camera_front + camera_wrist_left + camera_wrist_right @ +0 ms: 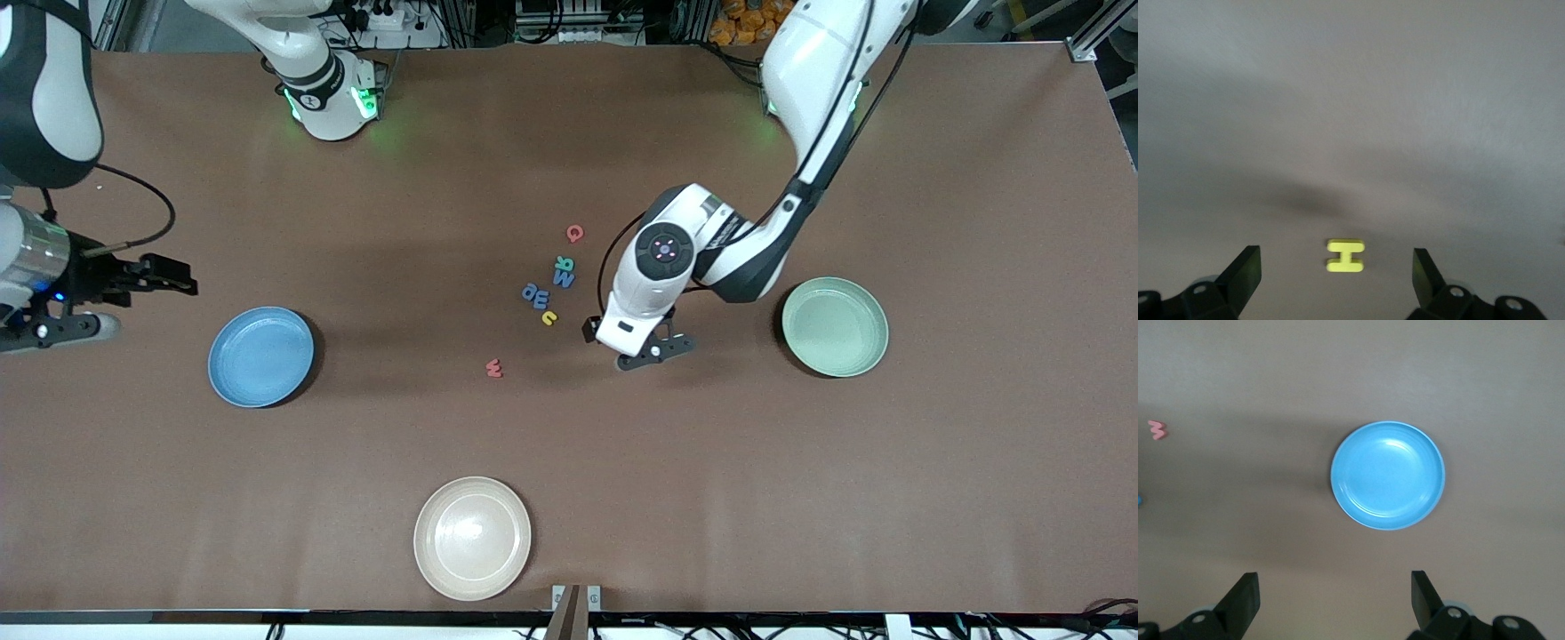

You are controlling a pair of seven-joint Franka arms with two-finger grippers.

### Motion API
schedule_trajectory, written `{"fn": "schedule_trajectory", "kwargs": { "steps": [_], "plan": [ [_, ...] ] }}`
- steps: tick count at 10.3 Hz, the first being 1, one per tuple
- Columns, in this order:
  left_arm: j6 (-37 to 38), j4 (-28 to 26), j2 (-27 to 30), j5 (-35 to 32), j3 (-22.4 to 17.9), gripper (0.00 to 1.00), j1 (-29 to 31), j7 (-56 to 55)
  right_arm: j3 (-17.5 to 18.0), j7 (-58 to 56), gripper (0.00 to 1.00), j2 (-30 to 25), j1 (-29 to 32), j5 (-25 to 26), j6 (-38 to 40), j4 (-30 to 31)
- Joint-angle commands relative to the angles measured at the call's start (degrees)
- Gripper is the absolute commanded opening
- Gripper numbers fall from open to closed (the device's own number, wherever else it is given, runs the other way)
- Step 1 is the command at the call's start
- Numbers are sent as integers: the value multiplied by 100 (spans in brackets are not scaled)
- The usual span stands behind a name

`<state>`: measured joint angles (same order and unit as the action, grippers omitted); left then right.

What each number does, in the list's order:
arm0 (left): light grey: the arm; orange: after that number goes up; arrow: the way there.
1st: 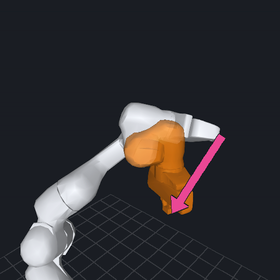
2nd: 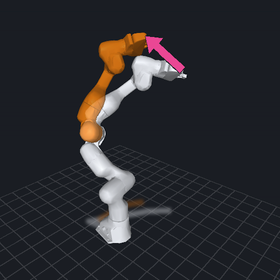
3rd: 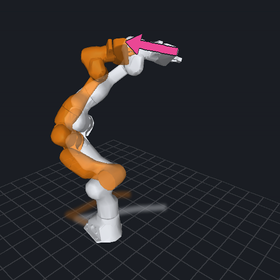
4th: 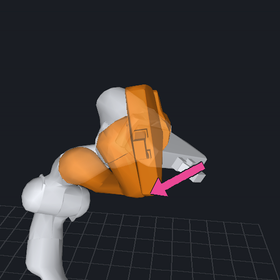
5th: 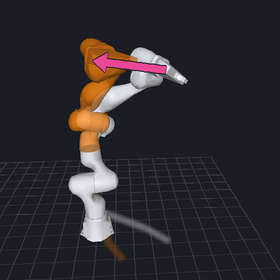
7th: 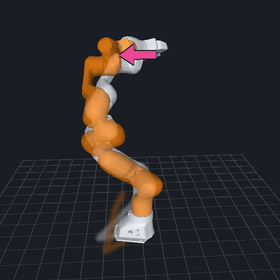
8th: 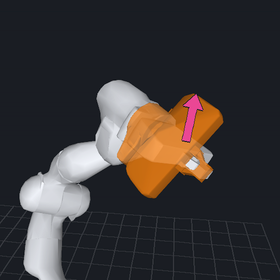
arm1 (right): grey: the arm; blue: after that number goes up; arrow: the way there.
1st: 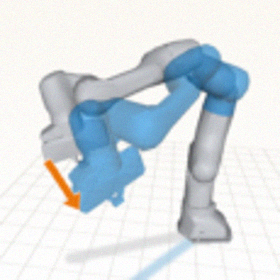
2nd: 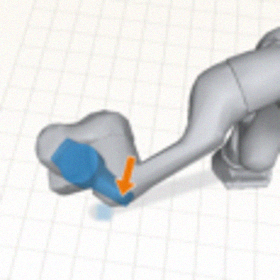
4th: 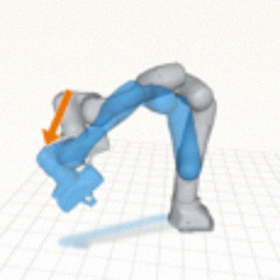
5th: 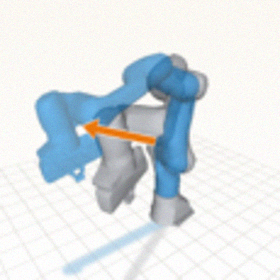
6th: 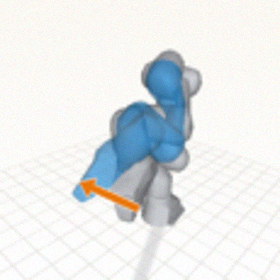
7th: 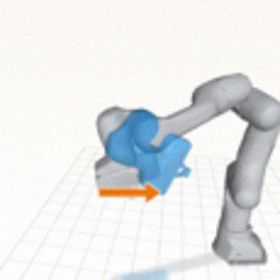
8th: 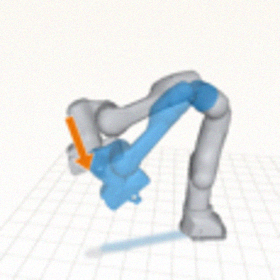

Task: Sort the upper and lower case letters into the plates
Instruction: 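Grasp the yellow H with the left gripper while the right gripper reaches out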

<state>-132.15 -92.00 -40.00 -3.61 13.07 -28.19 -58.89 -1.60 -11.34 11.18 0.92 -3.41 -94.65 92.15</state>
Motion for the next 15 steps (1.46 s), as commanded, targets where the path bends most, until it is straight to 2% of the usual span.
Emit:
{"fn": "schedule_trajectory", "kwargs": {
  "steps": [1,4,7,8,9,11,13,15],
  "plan": [
    [-196,7,-218,-419,-85,100,-213,-298,-7,114,100,331,-21,-151,-325,-48],
    [-539,-11,-605,-1114,-85,100,-406,-1280,2,359,100,613,-425,-169,-546,-40],
    [-540,-11,-640,-1134,-76,100,-415,-1441,2,369,100,807,-715,-187,-721,-40],
    [-540,-11,-640,-1134,-76,79,-415,-1441,2,369,100,833,-820,-239,-696,-22],
    [-540,-11,-649,-1134,-76,62,-415,-1432,2,369,100,842,-917,-283,-695,21],
    [-540,-11,-658,-1142,-76,33,-415,-1415,2,473,100,912,-1215,-362,-739,39],
    [-514,15,-641,-1151,-76,0,-406,-1310,2,649,100,930,-1505,-468,-818,48],
    [-182,76,-527,-1108,-68,0,-231,-872,2,869,100,1035,-1804,-477,-1063,48]
  ]
}}
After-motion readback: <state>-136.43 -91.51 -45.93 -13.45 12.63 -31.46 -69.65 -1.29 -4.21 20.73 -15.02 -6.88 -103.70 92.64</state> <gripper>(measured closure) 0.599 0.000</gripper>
